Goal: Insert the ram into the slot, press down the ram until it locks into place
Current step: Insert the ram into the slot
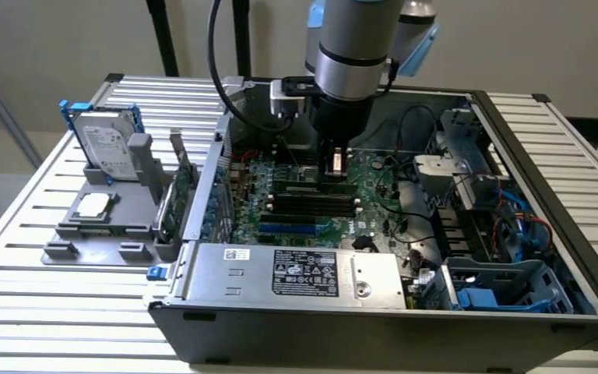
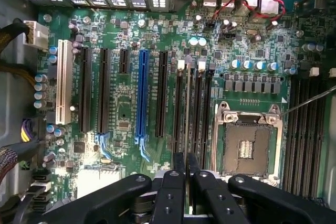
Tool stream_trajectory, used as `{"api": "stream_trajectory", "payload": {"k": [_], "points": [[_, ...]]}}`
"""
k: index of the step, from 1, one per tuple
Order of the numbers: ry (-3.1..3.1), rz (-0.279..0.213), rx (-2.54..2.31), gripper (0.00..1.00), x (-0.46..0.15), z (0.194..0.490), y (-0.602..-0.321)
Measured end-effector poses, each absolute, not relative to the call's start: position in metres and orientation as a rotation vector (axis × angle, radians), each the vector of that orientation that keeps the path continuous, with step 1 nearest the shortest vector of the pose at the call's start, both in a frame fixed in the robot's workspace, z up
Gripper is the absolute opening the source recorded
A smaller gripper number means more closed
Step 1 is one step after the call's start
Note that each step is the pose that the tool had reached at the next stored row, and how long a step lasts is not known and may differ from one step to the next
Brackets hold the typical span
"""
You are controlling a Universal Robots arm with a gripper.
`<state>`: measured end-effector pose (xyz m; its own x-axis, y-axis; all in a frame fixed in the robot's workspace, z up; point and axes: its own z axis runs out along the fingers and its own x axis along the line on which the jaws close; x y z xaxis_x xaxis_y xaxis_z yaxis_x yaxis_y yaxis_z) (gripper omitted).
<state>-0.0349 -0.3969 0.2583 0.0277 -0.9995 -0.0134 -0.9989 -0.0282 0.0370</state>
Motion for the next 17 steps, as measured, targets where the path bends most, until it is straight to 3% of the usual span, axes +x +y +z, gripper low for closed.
{"api": "stream_trajectory", "payload": {"k": [17], "points": [[-2.177, -0.052, 2.238, 0.13, -0.035, 0.241, -0.397]]}}
